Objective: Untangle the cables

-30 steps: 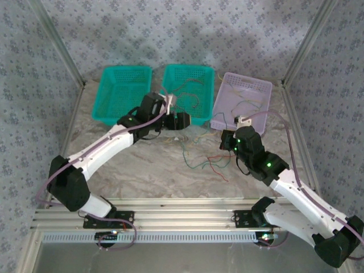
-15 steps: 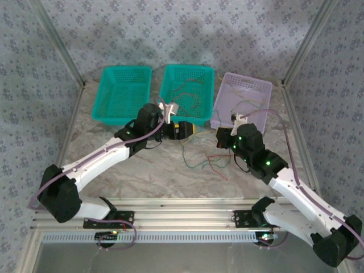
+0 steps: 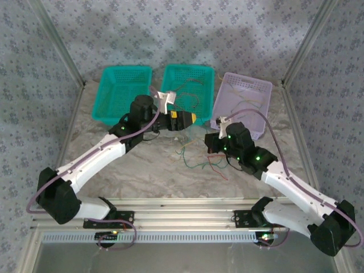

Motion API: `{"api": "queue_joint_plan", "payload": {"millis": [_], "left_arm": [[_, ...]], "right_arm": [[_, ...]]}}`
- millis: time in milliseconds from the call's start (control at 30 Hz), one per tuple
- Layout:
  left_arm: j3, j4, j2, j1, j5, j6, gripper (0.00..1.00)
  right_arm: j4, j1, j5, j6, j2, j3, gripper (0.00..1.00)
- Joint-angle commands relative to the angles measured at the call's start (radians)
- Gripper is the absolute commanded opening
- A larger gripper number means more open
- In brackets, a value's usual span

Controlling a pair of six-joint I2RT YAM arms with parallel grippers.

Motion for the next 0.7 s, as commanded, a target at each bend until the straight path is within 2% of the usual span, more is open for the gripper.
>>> {"api": "queue_joint_plan", "payload": {"millis": [0,67,200,333,400,533,567,667], "left_arm": [[0.043,0.006,0.019,-0.013,0.099,0.044,0.80],[0.052,-0.044,0.016,-0.027,0.100,0.082,0.77],[0.075,-0.149,0.017,-0.040,0.055,0.151,0.62],[0.092,-0.172,0.034,-0.042,0.031,0.163,0.49],[0.107,-0.176,0.048,-0.046,0.025,0.165,0.38],[0.140,-0.192,0.074,-0.052,0.013,0.175,0.05],[0.149,-0.204,0.074,-0.051,-0.002,0.182,0.00],[0.164,-0.243,0.051,-0.050,-0.076,0.207,0.00]], "right_arm": [[0.012,0.012,-0.026,-0.030,0.015,0.048,0.00],[0.007,0.016,-0.024,-0.031,0.023,0.056,0.00],[0.008,0.020,-0.022,-0.033,0.026,0.066,0.00],[0.006,0.028,-0.024,-0.040,0.041,0.074,0.00],[0.009,0.030,-0.023,-0.042,0.047,0.076,0.00],[0.011,0.032,-0.019,-0.043,0.053,0.076,0.00],[0.009,0.032,-0.017,-0.045,0.052,0.078,0.00],[-0.004,0.032,-0.006,-0.056,0.039,0.076,0.00]]}}
